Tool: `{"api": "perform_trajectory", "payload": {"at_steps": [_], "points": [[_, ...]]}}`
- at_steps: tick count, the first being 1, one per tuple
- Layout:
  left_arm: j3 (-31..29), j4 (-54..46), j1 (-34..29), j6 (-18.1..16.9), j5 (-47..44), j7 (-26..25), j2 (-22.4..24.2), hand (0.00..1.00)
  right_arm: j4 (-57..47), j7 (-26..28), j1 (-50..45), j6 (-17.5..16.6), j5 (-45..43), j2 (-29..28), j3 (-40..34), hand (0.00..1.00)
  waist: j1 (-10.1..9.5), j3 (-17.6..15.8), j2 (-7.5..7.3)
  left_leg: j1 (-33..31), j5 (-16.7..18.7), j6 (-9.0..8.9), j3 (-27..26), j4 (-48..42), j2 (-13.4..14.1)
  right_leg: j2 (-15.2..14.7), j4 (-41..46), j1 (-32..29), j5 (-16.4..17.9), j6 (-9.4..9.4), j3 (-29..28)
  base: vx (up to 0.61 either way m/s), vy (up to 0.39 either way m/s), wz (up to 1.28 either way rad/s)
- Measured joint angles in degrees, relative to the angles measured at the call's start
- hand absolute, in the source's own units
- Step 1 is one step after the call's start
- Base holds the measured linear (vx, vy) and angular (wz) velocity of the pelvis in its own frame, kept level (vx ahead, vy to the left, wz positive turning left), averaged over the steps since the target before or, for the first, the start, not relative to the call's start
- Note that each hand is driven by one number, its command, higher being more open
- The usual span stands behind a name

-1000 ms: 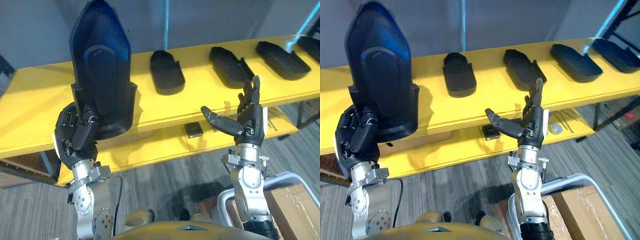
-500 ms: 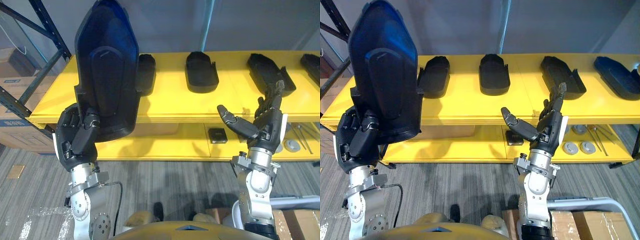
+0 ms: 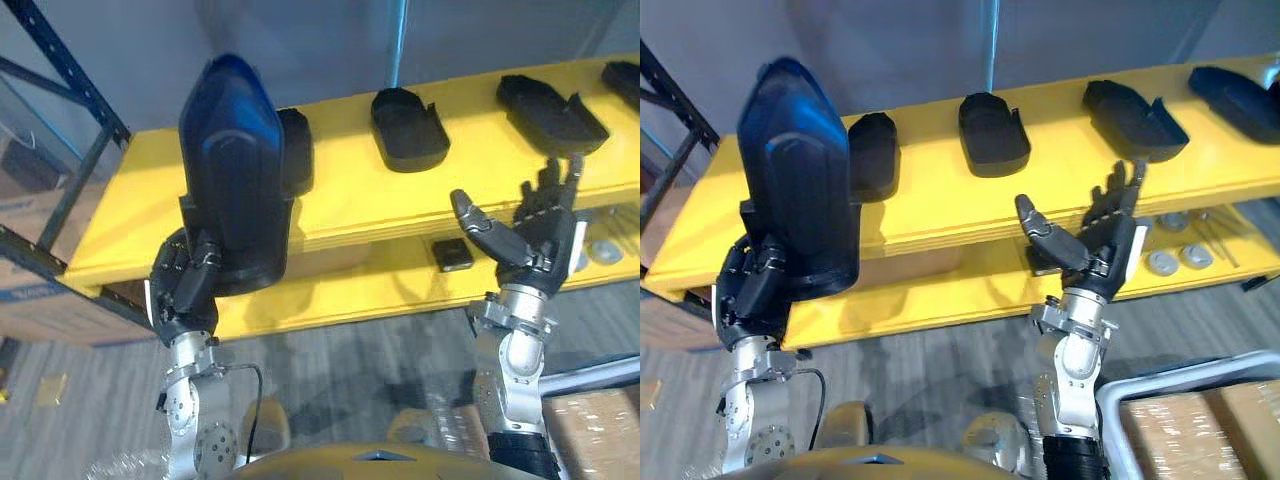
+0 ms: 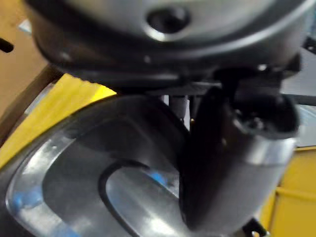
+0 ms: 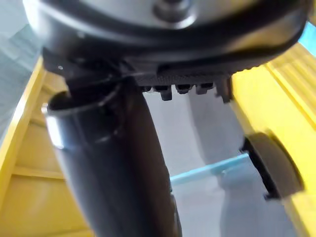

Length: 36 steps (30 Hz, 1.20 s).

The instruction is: Walk over and take three plastic housings, then place them on the shelf

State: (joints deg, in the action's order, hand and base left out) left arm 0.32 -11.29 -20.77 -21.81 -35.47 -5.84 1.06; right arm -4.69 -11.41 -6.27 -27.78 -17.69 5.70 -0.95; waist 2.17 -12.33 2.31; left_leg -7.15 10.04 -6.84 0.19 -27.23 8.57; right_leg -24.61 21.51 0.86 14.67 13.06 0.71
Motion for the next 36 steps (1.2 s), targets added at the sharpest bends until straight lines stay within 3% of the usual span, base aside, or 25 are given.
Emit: {"api": "perform_trajectory", "payload": {"at_steps": [1, 2, 3, 4, 6, 7, 8, 9, 10, 12, 18, 24, 27, 33, 36], "points": [[0.01, -0.02, 0.23, 0.37, 0.07, 0.30, -0.09, 0.00, 0.90, 0.01, -0.38, 0.00, 0.00, -0.26, 0.85, 1.00, 0.24, 0.28, 0.23, -0.21, 2.27, -2.65, -0.12, -0.32, -0.75, -0.76, -1.64, 1.01, -0.55, -0.28, 0.02, 0.17, 0.746, 0.22], [-0.19, 0.43, 0.99, 0.87, -0.09, 0.60, -0.79, 0.00, 3.84, 0.02, -0.45, 0.29, 0.18, -1.80, 2.61, 1.00, -0.07, -0.12, -1.41, -1.04, 3.19, -2.05, -0.62, -2.10, -3.09, -3.07, -3.81, 2.39, -5.76, -0.58, -0.46, 0.12, 0.431, 0.30], [-0.18, 1.10, 1.14, 1.07, -0.09, 0.60, -1.04, 0.00, 5.21, 0.01, -0.65, 0.79, 0.87, -2.27, 3.78, 1.00, -0.29, -0.09, -1.38, -1.65, 3.43, -1.59, -0.54, -2.63, -3.71, -3.17, -4.12, 2.08, -9.44, -0.63, -0.38, 0.20, 0.722, 0.38], [-0.41, 1.95, 0.70, 2.31, 0.33, 0.60, -1.71, 0.00, 6.39, -0.87, -1.56, 0.87, 4.07, -3.91, 4.91, 1.00, -0.67, -0.01, -1.29, -1.33, 3.51, -0.46, -0.24, -1.80, -4.12, -2.89, -4.64, 1.91, -17.64, -2.61, 1.45, 0.12, 0.475, 0.27], [-1.06, 1.95, -0.21, 2.77, 0.22, 1.08, -2.20, 0.00, 6.37, -1.22, -1.73, 0.92, 5.21, -5.15, 5.71, 1.00, -1.93, 0.18, -1.50, 0.46, 2.81, 1.53, -1.25, 1.32, -3.65, -2.04, -4.05, 0.63, -22.49, -6.34, 5.15, 0.13, 0.371, 0.06], [-1.66, 1.93, -0.05, 2.80, -0.04, 1.48, -2.76, 0.00, 6.28, -1.45, -2.16, 0.92, 6.45, -5.48, 6.13, 1.00, -1.73, 0.48, -1.71, 0.91, 1.90, 2.89, -0.87, 3.06, -3.21, 0.48, -1.62, 0.08, -19.16, -5.91, 5.76, 0.16, 0.191, 0.19], [-2.08, 1.87, 0.31, 2.80, -0.10, 1.86, -3.29, 0.00, 6.20, -1.55, -2.58, 0.92, 7.70, -5.59, 6.33, 1.00, -1.64, 0.74, -2.16, 1.71, 0.98, 3.37, -0.33, 4.81, -3.28, 4.12, 0.28, -0.03, -15.26, -4.56, 5.98, 0.15, 0.099, 0.35], [-2.37, 1.80, 0.53, 2.79, -0.12, 2.18, -3.47, 0.00, 5.66, -1.54, -3.21, 0.94, 8.41, -5.45, 6.71, 1.00, -1.91, 1.16, -2.53, 2.75, 0.19, 3.74, -0.22, 6.91, -3.46, 8.57, 1.64, -0.13, -10.36, -4.52, 7.83, 0.14, 0.097, 0.21], [-2.33, 1.80, 0.53, 2.80, -0.20, 2.18, -3.47, 0.00, 5.10, -1.53, -3.52, 0.95, 8.41, -5.42, 6.89, 1.00, -1.97, 1.48, -2.48, 2.95, 0.03, 3.95, -0.35, 7.42, -3.59, 10.01, 1.27, -0.05, -9.13, -4.76, 8.77, 0.09, 0.112, -0.01], [-1.59, 1.64, 0.65, 2.81, -0.06, 1.78, -3.34, 0.00, 2.65, -1.50, -4.28, 0.94, 8.44, -5.59, 7.19, 1.00, -1.96, 2.36, -2.40, 3.05, -0.26, 4.39, -1.65, 8.59, -4.76, 10.71, -1.78, 0.53, -9.30, -5.90, 10.09, 0.04, 0.136, -0.21], [2.57, -3.79, 0.63, 3.11, 0.69, -0.14, -3.09, 0.00, 0.53, -2.90, -4.21, 1.01, 8.57, -4.95, 5.48, 1.00, -1.86, 2.83, -3.24, 3.06, -2.72, 3.51, -2.46, 11.89, -5.19, 11.08, -11.24, 3.42, -9.45, -5.94, 10.44, -0.03, -0.010, -0.08], [2.63, -12.36, 0.68, 0.59, -0.01, 0.42, -3.16, 0.00, -11.15, -4.12, -3.38, 0.98, 10.72, -0.86, 3.51, 1.00, -1.89, 2.92, -3.11, 2.76, -6.32, 1.47, -3.22, 17.17, -2.77, 13.96, -16.77, 2.99, -11.24, -6.81, 10.09, -0.10, -0.081, -0.07], [0.22, -14.98, 0.77, 0.21, -0.03, -0.40, -3.19, 0.00, -17.75, -1.52, -2.83, 0.82, 10.58, 0.85, 1.45, 1.00, -1.80, 3.04, -3.38, 3.22, -7.65, 0.79, -3.35, 18.68, -1.89, 14.86, -16.85, 2.42, -12.19, -6.76, 10.01, -0.04, -0.053, -0.06], [-6.52, -16.35, 4.13, 0.34, 8.85, -12.38, -3.16, 0.00, -18.83, 5.63, -1.92, 0.86, 7.22, 1.79, -0.01, 1.00, -1.67, 3.65, -3.85, 6.75, -9.96, 0.79, -3.76, 23.08, -2.03, 14.85, -16.88, 4.09, -12.25, -6.78, 9.98, -0.02, -0.016, -0.02], [-11.94, -16.23, 6.97, 3.41, 11.60, -19.18, -3.09, 0.00, -18.82, 9.18, -1.65, 0.88, 4.71, 1.77, 1.39, 1.00, -1.73, 4.01, -3.85, 8.13, -11.49, 0.70, -4.04, 25.63, -2.06, 14.88, -16.93, 4.08, -12.31, -6.68, 9.91, -0.03, -0.008, -0.03]]}}
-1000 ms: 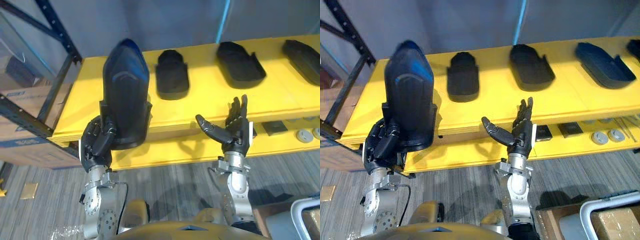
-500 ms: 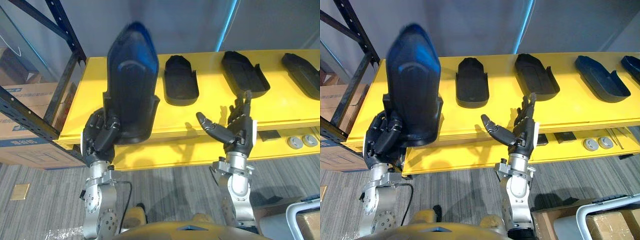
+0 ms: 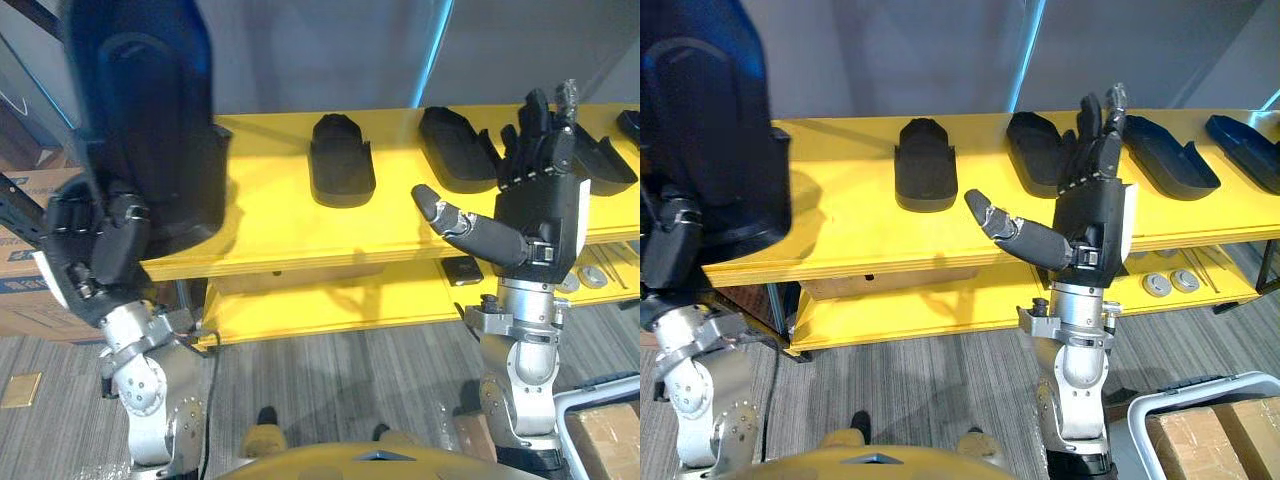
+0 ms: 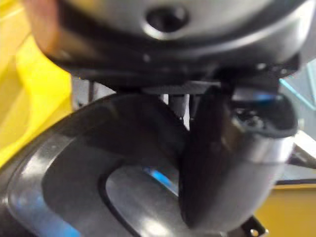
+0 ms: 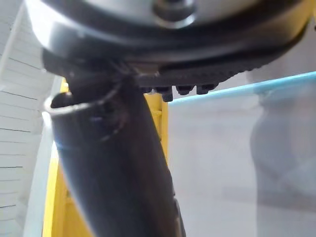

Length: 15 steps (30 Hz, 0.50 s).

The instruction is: Walk over and take three plastic housings, then place them on the shelf

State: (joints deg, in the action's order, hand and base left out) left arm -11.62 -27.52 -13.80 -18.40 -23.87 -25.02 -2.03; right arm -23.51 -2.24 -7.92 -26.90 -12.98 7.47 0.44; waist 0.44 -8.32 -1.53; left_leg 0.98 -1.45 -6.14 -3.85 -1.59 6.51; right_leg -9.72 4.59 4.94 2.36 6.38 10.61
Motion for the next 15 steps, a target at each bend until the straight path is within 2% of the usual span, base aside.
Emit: {"api": "perform_trajectory", "payload": {"at_steps": [4, 5, 7, 11, 15], "points": [[-5.16, 6.10, 3.95, 3.67, 0.23, -5.24, -0.54, 0.00, 0.40, 2.50, 2.54, 0.84, -1.46, 0.12, 2.66, 1.00, -0.09, 0.43, 0.55, 1.61, -1.21, 0.02, -0.89, 2.12, 0.01, 0.04, 0.01, 0.02, -0.21, 0.31, -0.75, -0.03, -0.004, -0.10], [-6.72, 11.75, 6.41, 5.20, 1.04, -7.52, -1.33, 0.00, 0.57, 3.44, 4.29, 1.92, -1.55, 0.27, 3.54, 1.00, -0.02, 0.83, 0.93, 1.82, -1.57, 0.08, -1.11, 2.59, -0.02, 0.04, -0.04, -0.10, -0.40, 0.38, -1.05, -0.04, 0.005, -0.11], [-7.78, 22.22, 9.76, 7.17, 1.32, -8.62, -3.33, 0.00, 2.16, 4.88, 6.76, 3.23, -1.63, 1.58, 4.87, 1.00, 0.07, 1.08, 1.13, 2.30, -2.44, 0.14, -1.68, 3.90, -0.02, 0.08, -0.15, -0.64, -0.79, 0.39, -1.49, -0.05, 0.005, -0.12], [-7.38, 30.98, 12.29, 7.58, -5.47, -6.81, -5.48, 0.00, 4.87, 7.45, 7.18, 5.16, -1.72, 2.62, 5.92, 1.00, 0.60, 1.12, 1.06, 2.21, -3.35, 0.31, -2.41, 5.09, -0.14, 0.05, -0.16, -1.90, -1.28, 0.46, -2.30, -0.04, 0.009, -0.09], [-7.21, 37.52, 16.47, 7.49, -10.88, -0.05, -8.64, 0.00, 6.43, 10.26, 7.30, 7.53, -1.99, 5.61, 6.20, 1.00, 1.73, 0.45, 2.24, 1.44, -3.73, 0.54, -4.04, 5.22, -0.36, -0.11, 0.42, -4.10, -1.61, 0.93, -4.30, -0.04, 0.023, -0.17]]}}
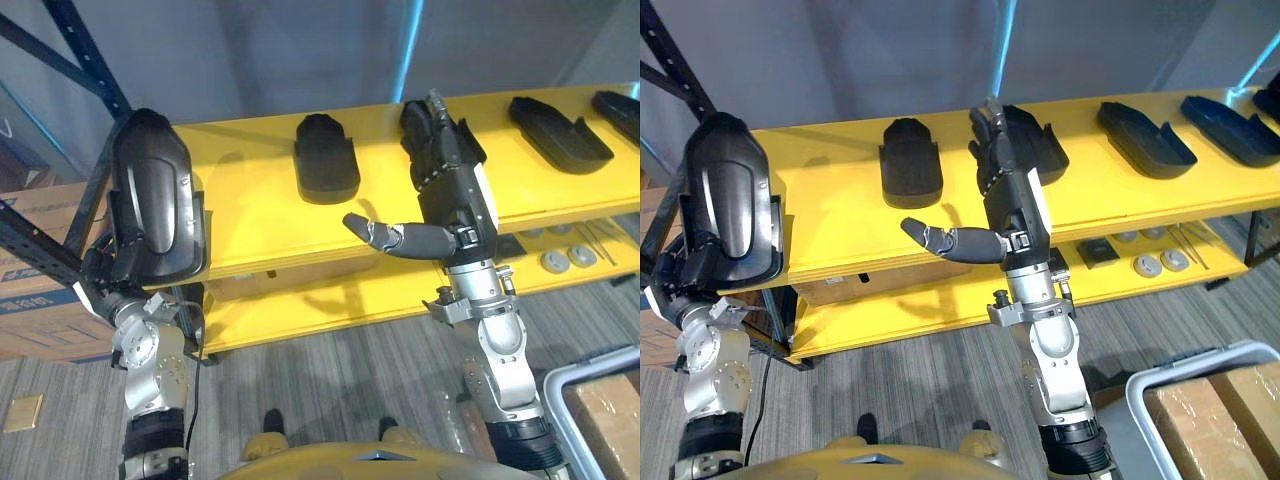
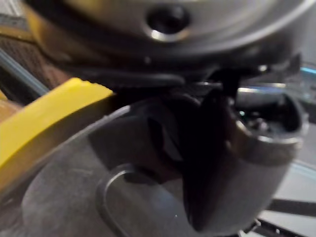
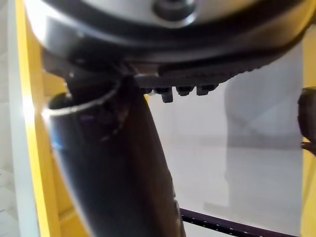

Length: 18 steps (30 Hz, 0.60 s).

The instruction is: Walk over and take three plastic housings, then place them on the shelf

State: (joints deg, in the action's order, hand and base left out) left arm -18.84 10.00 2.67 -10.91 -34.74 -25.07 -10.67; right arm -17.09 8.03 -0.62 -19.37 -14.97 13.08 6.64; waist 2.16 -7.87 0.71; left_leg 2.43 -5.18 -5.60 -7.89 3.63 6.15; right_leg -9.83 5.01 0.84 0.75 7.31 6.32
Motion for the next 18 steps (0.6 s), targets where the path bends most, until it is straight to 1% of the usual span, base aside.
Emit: {"api": "perform_trajectory", "payload": {"at_steps": [1, 2, 4, 6, 8, 9, 11, 13, 14, 16, 18], "points": [[0.23, 1.89, 1.38, -0.08, -2.59, 2.13, -1.03, 0.00, 0.58, 0.81, 0.31, 0.14, -0.51, 1.13, -0.04, 1.00, 0.73, -0.37, 0.63, 0.00, -0.03, 0.04, -0.34, 0.00, -0.09, -0.06, 0.04, -0.29, -0.17, 0.05, -0.47, -0.04, 0.017, -0.23], [0.41, 2.86, 2.10, -0.09, -3.93, 3.15, -1.49, 0.00, 0.73, 1.29, 0.48, 0.35, -1.40, 1.55, -0.06, 1.00, 1.16, -0.59, 1.00, -0.01, -0.08, 0.12, -0.42, 0.04, -0.15, -0.11, 0.13, -0.42, -0.20, 0.09, -0.60, -0.03, 0.016, -0.18], [0.55, 6.53, 5.02, -0.09, -7.89, 6.50, -1.93, 0.00, 0.73, 2.66, 1.17, 1.42, -2.38, 2.63, -0.54, 1.00, 2.11, -1.41, 2.45, -0.02, -0.31, 0.22, -1.52, 0.38, -0.27, -0.16, 1.17, -1.96, -0.20, 0.12, -2.09, -0.04, 0.019, -0.23], [0.74, 9.14, 6.78, -0.20, -10.34, 8.28, -2.25, 0.00, 0.72, 3.52, 1.51, 1.75, -2.52, 3.13, -0.52, 1.00, 3.18, -1.97, 3.43, -0.06, -0.78, 0.33, -2.10, 0.70, -0.37, -0.20, 1.82, -2.85, -0.21, 0.16, -2.76, -0.03, 0.011, -0.18], [1.11, 11.37, 8.59, -0.21, -12.75, 8.86, -3.00, 0.00, 0.71, 4.46, 1.56, 2.30, -3.82, 3.48, -0.27, 1.00, 3.88, -2.50, 4.23, -0.06, -0.78, 0.34, -3.07, 0.70, -0.37, -0.18, 2.45, -3.79, -0.19, 0.19, -3.65, -0.02, 0.006, -0.21], [1.07, 12.47, 9.54, -0.21, -13.19, 8.88, -3.37, 0.00, 0.71, 4.56, 1.56, 2.50, -3.96, 3.64, -0.11, 1.00, 4.45, -2.92, 4.56, -0.06, -0.79, 0.34, -3.23, 0.70, -0.40, -0.20, 2.86, -4.05, -0.13, 0.15, -3.88, -0.02, 0.004, -0.23], [1.02, 14.70, 11.27, -0.07, -15.24, 8.89, -4.53, 0.00, 0.69, 4.59, 1.55, 3.18, -4.77, 4.33, 0.93, 1.00, 4.96, -3.46, 5.04, -0.01, -0.79, 0.35, -4.00, 0.69, -0.40, -0.15, 3.77, -4.96, 0.13, 0.13, -4.72, -0.02, -0.003, -0.16], [0.98, 15.63, 11.75, 0.23, -17.11, 8.14, -5.94, 0.00, 0.68, 4.67, 1.53, 3.92, -5.90, 4.60, 2.94, 1.00, 5.86, -3.93, 5.37, 0.00, -0.79, 0.35, -4.36, 0.69, -0.41, -0.15, 4.31, -5.43, 0.34, 0.15, -5.05, -0.02, -0.006, -0.08], [0.91, 15.91, 11.95, 0.43, -17.44, 7.72, -6.33, 0.00, 0.67, 4.73, 1.45, 4.00, -5.91, 4.60, 3.42, 1.00, 6.03, -4.06, 5.46, 0.00, -0.79, 0.35, -4.43, 0.68, -0.42, -0.15, 4.51, -5.54, 0.45, 0.16, -5.13, -0.01, -0.009, -0.05], [0.63, 16.63, 13.47, 1.91, -19.57, 5.29, -7.77, 0.00, 0.59, 4.86, 1.26, 4.44, -5.93, 4.54, 5.89, 1.00, 6.14, -4.65, 5.56, 0.13, -0.81, 0.35, -4.45, 0.62, -0.43, -0.23, 6.04, -5.99, 1.21, 0.23, -5.22, -0.01, -0.009, 0.02], [-0.15, 16.63, 13.76, 2.24, -21.38, 3.67, -7.95, 0.00, 0.43, 5.08, 1.15, 5.02, -5.84, 4.49, 7.91, 1.00, 6.14, -4.74, 5.70, 0.16, -0.83, 0.37, -4.39, 0.57, -0.44, -0.29, 6.84, -6.21, 1.65, 0.17, -5.20, -0.02, -0.022, 0.05]]}}
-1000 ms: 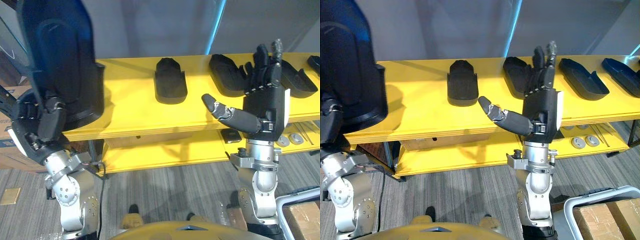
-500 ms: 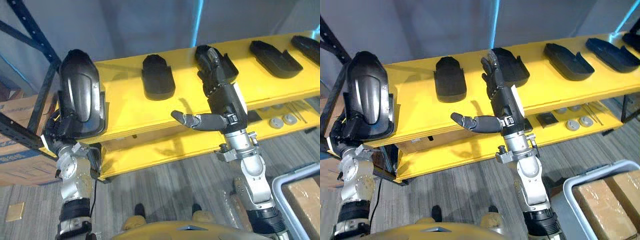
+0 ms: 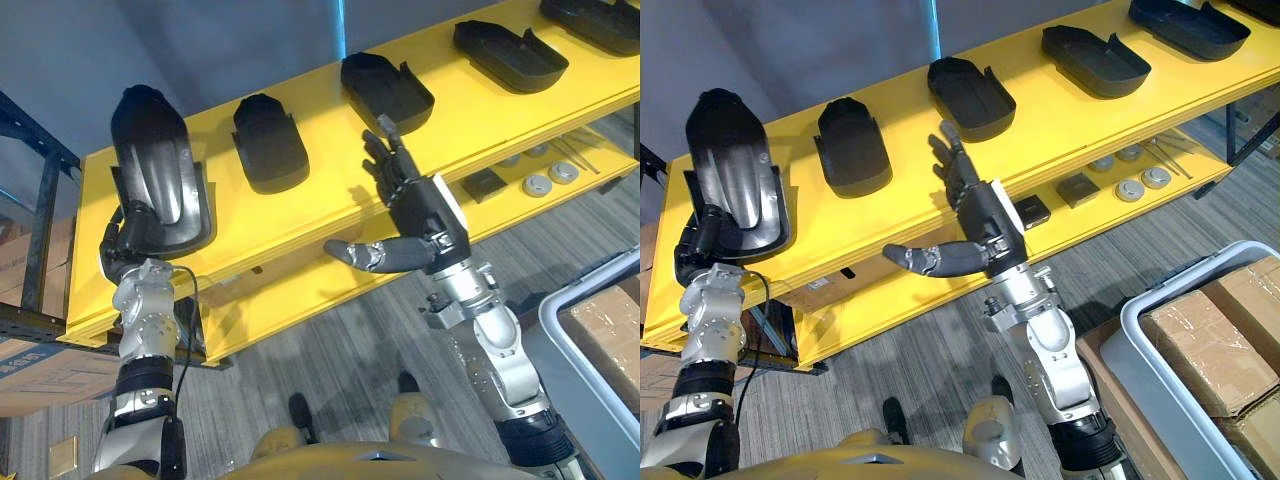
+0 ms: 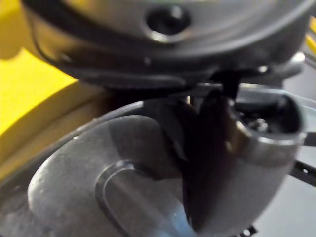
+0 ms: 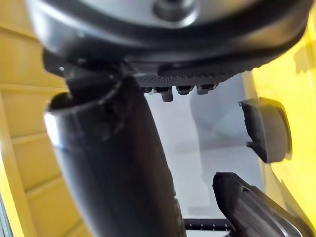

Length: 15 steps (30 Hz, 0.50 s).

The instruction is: Walk over and take three plastic housings, then place them on the shelf

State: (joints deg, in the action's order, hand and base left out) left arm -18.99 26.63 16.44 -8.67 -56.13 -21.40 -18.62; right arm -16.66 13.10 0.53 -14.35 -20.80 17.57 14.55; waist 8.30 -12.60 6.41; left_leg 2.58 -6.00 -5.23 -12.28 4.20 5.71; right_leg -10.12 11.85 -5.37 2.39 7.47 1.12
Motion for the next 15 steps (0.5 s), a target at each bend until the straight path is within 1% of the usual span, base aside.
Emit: {"api": "perform_trajectory", "payload": {"at_steps": [4, 6, 7, 10, 12, 15], "points": [[-2.13, 0.00, 0.10, 0.05, -0.25, -4.10, -0.06, 0.00, -1.33, 0.00, -0.32, 0.03, 0.08, -0.02, 2.45, 1.00, -0.17, -0.95, 0.56, 0.00, -0.02, 0.03, 0.18, -0.14, -0.45, -0.68, 2.61, -0.93, 1.41, 0.06, 0.21, -0.02, -0.015, 0.05], [-2.78, 0.01, 0.10, 0.05, -0.24, -5.03, -0.26, 0.00, -2.91, -0.01, -0.31, 0.02, -0.06, -0.03, 2.86, 1.00, -0.18, -1.54, 0.76, -0.17, -0.03, 0.06, 0.18, -0.19, -0.67, -0.94, 3.54, -1.46, 1.89, 0.13, 0.15, -0.02, -0.010, 0.03], [-2.84, 0.01, 0.29, 0.08, -0.22, -5.75, -0.75, 0.00, -4.74, 0.08, -0.24, 0.01, -0.26, -0.03, 3.28, 1.00, -0.18, -2.47, 0.89, -0.25, 0.00, 0.10, 0.21, -0.48, -0.85, -1.23, 4.39, -1.71, 2.35, 0.10, 0.19, -0.03, -0.011, 0.04], [-2.84, 0.04, 0.85, 0.31, -0.20, -6.55, -1.22, 0.00, -6.67, 0.47, 0.15, 0.01, -0.29, -0.01, 4.49, 1.00, -0.16, -2.70, 1.02, -1.59, 0.17, 0.32, 0.27, -1.18, -1.10, -1.67, 5.39, -3.00, 2.79, 0.28, 0.31, -0.03, -0.013, 0.08], [-2.83, 0.32, 2.12, 1.65, -0.20, -6.96, -1.91, 0.00, -6.88, 0.45, 1.06, 0.03, -0.28, -0.02, 6.39, 1.00, -0.30, -3.01, 0.95, -2.38, 0.17, 0.35, 0.34, -1.72, -1.17, -1.84, 6.10, -3.69, 2.79, 0.26, 0.34, -0.02, -0.013, 0.07], [-2.80, 0.47, 2.78, 4.07, -0.25, -5.41, -2.77, 0.00, -6.93, 0.31, 2.40, 0.14, -0.29, -0.01, 8.65, 1.00, -0.29, -3.70, 1.26, -3.06, 0.26, 0.40, 0.34, -2.12, -1.08, -1.94, 6.29, -3.76, 2.90, 0.19, 0.72, -0.02, -0.014, 0.07]]}}
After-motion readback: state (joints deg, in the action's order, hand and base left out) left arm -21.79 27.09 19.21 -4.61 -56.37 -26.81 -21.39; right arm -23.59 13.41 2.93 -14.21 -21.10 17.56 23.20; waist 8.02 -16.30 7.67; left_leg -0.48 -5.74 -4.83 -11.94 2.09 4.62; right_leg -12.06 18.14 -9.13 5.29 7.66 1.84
